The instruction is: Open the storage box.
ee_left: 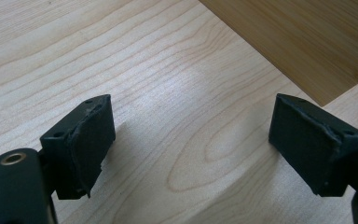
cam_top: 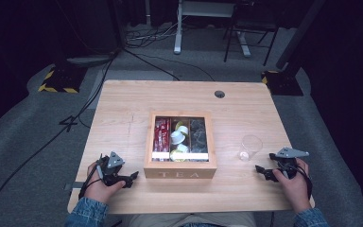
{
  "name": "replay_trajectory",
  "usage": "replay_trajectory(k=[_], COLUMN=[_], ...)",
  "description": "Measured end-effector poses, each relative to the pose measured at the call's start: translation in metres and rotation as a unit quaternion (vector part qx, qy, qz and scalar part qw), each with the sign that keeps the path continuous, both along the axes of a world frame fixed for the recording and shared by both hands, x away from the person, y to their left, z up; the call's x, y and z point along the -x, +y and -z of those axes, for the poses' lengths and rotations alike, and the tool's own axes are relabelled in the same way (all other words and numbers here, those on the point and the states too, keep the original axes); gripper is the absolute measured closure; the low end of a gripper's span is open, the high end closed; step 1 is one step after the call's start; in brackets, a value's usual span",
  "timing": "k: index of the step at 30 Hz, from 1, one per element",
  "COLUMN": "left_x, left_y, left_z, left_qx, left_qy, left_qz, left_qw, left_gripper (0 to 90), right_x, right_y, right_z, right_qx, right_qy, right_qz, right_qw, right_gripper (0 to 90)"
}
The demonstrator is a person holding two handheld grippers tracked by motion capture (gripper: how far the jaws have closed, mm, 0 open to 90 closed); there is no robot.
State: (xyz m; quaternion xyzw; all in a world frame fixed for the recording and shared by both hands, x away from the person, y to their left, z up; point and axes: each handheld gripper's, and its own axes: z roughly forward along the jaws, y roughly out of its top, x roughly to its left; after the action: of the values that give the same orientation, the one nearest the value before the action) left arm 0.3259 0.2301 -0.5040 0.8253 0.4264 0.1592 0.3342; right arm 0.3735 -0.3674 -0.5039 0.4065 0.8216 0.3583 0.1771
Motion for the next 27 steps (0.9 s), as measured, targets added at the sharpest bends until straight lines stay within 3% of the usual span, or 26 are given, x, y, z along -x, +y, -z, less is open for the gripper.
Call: replay_trajectory(k=[7,9,12,17,19,23,24,27], left_x=[-0.001,-0.002,-0.004,-0.003,-0.002,-0.001,0.0,0.001], left_y=[0.001,0.002,0.005,0.005,0.002,0.002,0.002,0.003], left_z=[0.0,-0.001,-0.007,-0.021,-0.033,-0.042,-0.049,-0.053], left_qx=[0.002,-0.002,-0.003,0.002,0.014,0.024,0.048,0.058], left_qy=[-0.001,-0.001,0.016,0.001,-0.009,-0.014,-0.015,-0.019], left_qz=[0.004,0.006,0.002,0.0,0.006,0.013,0.015,0.016], left_qw=[1.0,1.0,0.9999,1.0,0.9998,0.9995,0.9986,0.998], left_gripper=[14.9,18.9,24.5,27.1,27.5,28.1,28.4,29.1], right_x=[0.0,0.0,0.0,0.0,0.0,0.0,0.0,0.0], right_y=[0.0,0.0,0.0,0.0,0.0,0.0,0.0,0.0], right_z=[0.0,0.0,0.0,0.0,0.0,0.0,0.0,0.0], right_qx=[0.0,0.0,0.001,0.001,0.001,0.001,0.001,0.001], right_qy=[0.0,0.0,0.0,0.0,0.0,0.0,0.0,0.0], right_qz=[0.001,0.001,0.002,0.001,0.002,0.002,0.002,0.002], right_qw=[1.0,1.0,1.0,1.0,1.0,1.0,1.0,1.0], right_gripper=[12.7,12.7,12.7,12.7,12.6,12.7,12.7,12.6])
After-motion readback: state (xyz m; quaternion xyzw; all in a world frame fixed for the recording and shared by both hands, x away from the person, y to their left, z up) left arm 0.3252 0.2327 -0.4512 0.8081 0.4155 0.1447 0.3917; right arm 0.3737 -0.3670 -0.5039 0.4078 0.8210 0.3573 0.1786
